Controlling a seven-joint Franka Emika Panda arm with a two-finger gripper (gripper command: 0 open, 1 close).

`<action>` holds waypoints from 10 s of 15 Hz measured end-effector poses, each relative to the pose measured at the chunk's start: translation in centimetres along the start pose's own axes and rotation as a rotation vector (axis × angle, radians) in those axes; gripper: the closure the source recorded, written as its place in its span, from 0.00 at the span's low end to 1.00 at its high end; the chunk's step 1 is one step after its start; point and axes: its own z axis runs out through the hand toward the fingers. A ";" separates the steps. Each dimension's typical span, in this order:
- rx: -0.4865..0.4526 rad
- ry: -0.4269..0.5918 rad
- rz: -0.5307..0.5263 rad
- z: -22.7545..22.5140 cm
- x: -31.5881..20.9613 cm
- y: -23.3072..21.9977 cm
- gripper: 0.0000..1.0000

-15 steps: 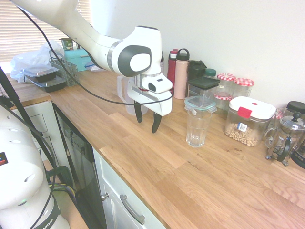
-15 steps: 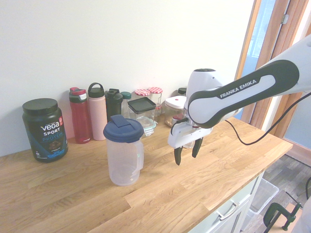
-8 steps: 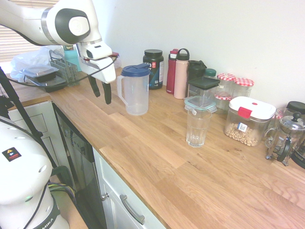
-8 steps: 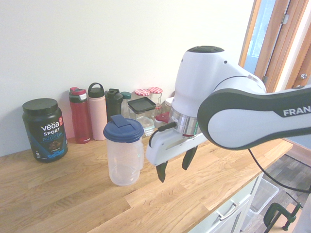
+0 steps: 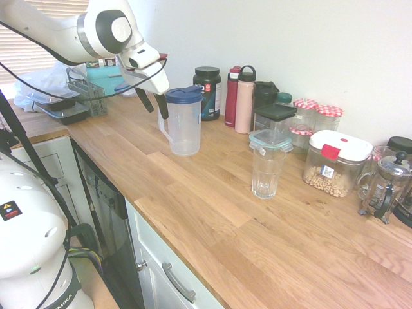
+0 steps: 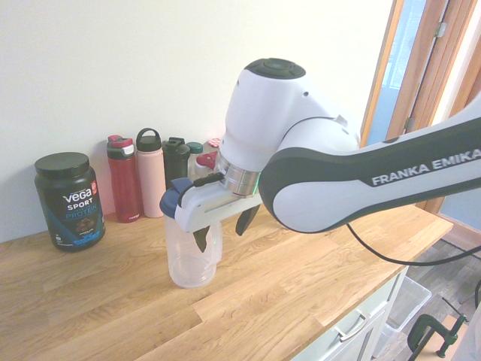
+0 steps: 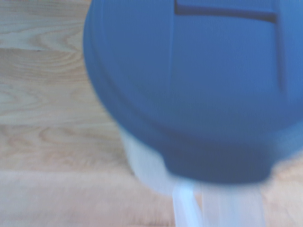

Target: Pour me some water

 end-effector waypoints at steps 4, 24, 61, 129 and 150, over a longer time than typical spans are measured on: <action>0.017 0.016 -0.019 1.7 0.7 -0.9 1.00; 0.050 0.047 -0.011 2.7 1.7 -1.1 1.00; -0.152 -0.165 -0.453 -14.3 27.9 31.0 1.00; 0.082 0.144 -0.074 -2.6 -4.7 9.0 1.00; 0.125 -0.024 0.056 2.0 -1.2 -2.3 0.00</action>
